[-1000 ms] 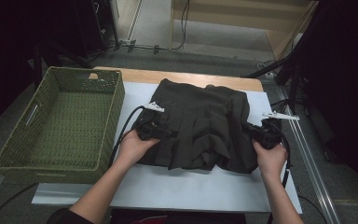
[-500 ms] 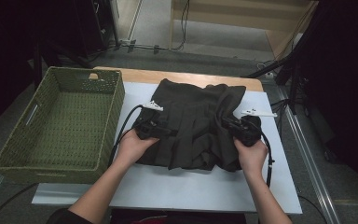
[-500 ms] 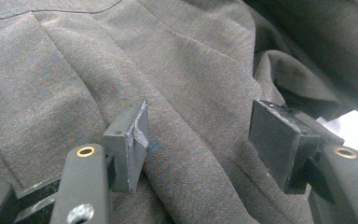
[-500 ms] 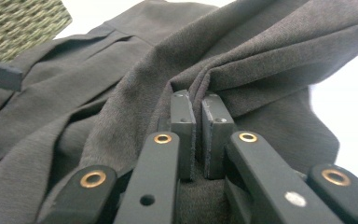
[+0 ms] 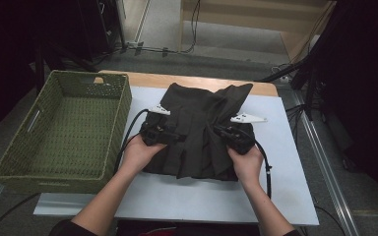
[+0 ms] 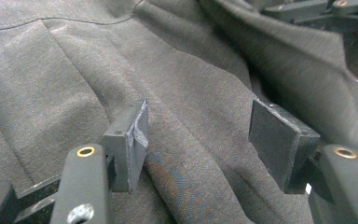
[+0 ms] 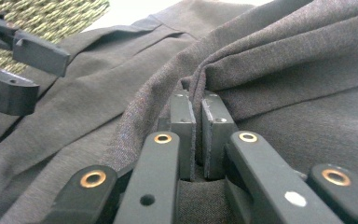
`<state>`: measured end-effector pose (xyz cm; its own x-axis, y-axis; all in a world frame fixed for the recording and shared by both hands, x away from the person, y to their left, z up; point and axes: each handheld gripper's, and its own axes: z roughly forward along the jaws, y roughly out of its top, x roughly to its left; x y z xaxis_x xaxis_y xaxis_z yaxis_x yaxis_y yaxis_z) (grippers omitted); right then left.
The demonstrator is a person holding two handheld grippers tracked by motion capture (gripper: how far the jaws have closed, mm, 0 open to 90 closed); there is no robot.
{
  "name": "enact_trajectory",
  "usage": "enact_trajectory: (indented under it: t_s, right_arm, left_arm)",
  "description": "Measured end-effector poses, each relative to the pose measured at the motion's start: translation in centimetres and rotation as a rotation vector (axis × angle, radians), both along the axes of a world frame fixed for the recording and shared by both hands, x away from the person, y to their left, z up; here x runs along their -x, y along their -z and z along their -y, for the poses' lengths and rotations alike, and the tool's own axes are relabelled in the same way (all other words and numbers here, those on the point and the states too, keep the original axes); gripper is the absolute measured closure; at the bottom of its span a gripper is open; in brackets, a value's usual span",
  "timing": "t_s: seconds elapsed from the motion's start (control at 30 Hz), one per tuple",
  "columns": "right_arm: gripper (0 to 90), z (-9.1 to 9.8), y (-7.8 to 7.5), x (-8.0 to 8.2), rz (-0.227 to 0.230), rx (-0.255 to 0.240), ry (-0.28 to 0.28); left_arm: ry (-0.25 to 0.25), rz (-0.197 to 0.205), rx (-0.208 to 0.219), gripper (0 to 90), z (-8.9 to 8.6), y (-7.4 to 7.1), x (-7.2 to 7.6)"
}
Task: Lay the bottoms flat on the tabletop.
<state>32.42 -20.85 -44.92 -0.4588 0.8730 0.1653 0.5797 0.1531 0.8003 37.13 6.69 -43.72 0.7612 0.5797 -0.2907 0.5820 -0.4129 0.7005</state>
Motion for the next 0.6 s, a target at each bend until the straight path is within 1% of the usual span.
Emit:
enact_trajectory:
  t_s: [0.27, 0.4, 0.47, 0.5, 0.6]
  right_arm:
    - [83.6, -2.5, 0.1, -0.5, -0.003, -0.002, -0.049]
    - [83.5, -4.7, 0.3, -0.6, 0.0, 0.021, -0.092]
    - [83.6, -5.7, 0.5, -0.4, 0.002, 0.031, -0.116]
    - [83.6, -6.2, 0.7, -0.4, 0.001, 0.039, -0.13]
    - [83.5, -7.5, 1.4, -0.1, -0.003, 0.065, -0.16]
  left_arm:
    - [-0.018, 0.01, 0.019, 38.8, -0.4, -0.5, -0.1]
    - [-0.034, 0.016, 0.028, 38.8, -0.8, -0.9, -0.2]
    - [-0.047, 0.025, 0.027, 38.8, -1.0, -1.1, -0.3]
    - [-0.052, 0.031, 0.022, 38.8, -1.1, -1.3, -0.3]
    - [-0.072, 0.037, 0.026, 38.8, -1.4, -1.5, -0.4]
